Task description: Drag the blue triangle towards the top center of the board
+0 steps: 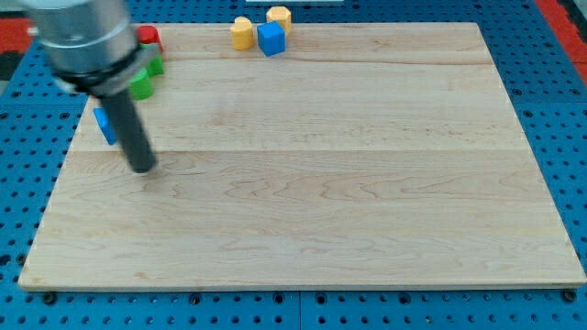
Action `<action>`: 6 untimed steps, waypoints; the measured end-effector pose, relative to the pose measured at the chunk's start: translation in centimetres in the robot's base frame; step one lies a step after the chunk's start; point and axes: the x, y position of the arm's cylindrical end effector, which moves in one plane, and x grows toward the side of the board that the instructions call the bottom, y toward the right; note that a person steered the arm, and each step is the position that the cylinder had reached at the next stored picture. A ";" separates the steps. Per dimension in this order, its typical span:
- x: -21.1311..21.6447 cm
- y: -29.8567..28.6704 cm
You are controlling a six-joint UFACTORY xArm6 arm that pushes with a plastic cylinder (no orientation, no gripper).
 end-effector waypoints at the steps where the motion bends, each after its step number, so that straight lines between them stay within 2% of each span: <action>1: -3.0 -4.9; 2: -6.5 -1.4; 3: -12.4 5.7; 4: -15.3 9.8; 5: -9.3 8.7; 6: -8.7 2.5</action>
